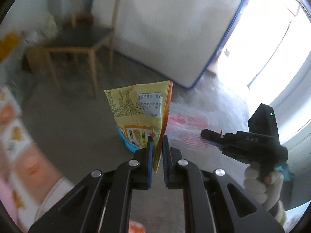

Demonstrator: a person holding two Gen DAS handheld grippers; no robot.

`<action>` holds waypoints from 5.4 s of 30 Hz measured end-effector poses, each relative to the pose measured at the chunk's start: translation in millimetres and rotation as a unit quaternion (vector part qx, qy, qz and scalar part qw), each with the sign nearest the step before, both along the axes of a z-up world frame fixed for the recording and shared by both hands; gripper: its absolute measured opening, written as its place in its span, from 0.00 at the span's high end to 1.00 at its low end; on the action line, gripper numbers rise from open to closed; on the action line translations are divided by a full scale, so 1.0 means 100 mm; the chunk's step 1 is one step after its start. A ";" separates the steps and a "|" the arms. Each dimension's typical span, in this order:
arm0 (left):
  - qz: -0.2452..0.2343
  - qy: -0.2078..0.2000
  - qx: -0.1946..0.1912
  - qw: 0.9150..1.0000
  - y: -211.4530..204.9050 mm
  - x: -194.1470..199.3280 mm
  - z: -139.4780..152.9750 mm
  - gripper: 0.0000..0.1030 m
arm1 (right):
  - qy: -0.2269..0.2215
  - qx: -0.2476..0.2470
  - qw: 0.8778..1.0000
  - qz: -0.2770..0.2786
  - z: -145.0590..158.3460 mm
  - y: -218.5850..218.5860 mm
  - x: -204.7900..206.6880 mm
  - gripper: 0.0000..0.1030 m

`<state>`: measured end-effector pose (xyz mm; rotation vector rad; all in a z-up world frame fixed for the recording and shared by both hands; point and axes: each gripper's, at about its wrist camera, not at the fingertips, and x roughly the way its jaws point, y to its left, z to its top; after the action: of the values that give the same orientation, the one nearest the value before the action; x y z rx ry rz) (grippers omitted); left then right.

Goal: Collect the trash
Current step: 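Carry bag and wrapper to the blue wastebasket and release both, then move both open tools back toward the table, then grasp red wrapper with left gripper while right gripper grasps pink mesh pad, then lift red wrapper and pink mesh pad off the table with both grippers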

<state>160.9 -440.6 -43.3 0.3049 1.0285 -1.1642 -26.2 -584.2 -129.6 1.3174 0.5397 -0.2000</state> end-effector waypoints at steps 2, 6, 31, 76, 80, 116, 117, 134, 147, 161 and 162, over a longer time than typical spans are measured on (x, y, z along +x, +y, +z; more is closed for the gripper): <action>-0.011 0.033 0.018 0.999 -0.31 0.11 -0.22 0.91 | 0.022 0.007 1.000 -0.018 -0.18 -0.12 0.04 0.90; -0.022 0.060 0.043 0.997 -0.81 0.21 -0.54 0.91 | 0.050 0.031 0.997 -0.041 -0.51 -0.37 0.21 0.88; 0.054 0.055 -0.029 0.997 -0.16 0.31 0.10 0.45 | 0.108 -0.044 0.989 -0.092 -0.59 -0.53 0.11 0.37; 0.546 0.247 -0.071 0.798 5.99 2.35 0.04 0.35 | 0.034 -0.100 0.919 0.380 0.92 3.00 2.10 0.30; 0.553 0.255 -0.023 0.793 5.93 2.57 -0.15 0.40 | 0.037 -0.104 0.921 0.373 0.91 2.97 2.12 0.30; 0.534 0.066 -0.133 0.832 5.78 2.07 0.70 0.98 | 0.041 -0.359 0.821 0.441 1.13 3.37 2.84 0.10; 0.530 0.058 -0.143 0.834 5.76 2.00 0.76 0.98 | 0.045 -0.349 0.823 0.446 1.10 3.38 2.89 0.10; 0.503 -0.074 -0.277 0.816 5.75 0.32 1.44 0.98 | 0.143 -0.277 0.865 0.393 0.62 3.33 2.88 0.38; 0.464 -0.046 -0.264 0.845 5.38 -0.34 0.92 0.98 | 0.096 -0.305 0.872 0.371 1.01 3.30 2.00 0.17; 0.383 -0.022 -0.213 0.899 4.79 -0.83 0.46 0.98 | 0.119 -0.369 0.825 0.412 0.82 3.32 3.03 0.50; 0.379 -0.021 -0.210 0.901 4.75 -0.84 0.44 0.98 | 0.136 -0.366 0.824 0.412 0.75 3.32 3.07 0.56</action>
<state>77.3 34.4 1.0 -0.3942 0.7201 -0.6250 281.1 -252.7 -54.9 0.2270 1.0997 0.1309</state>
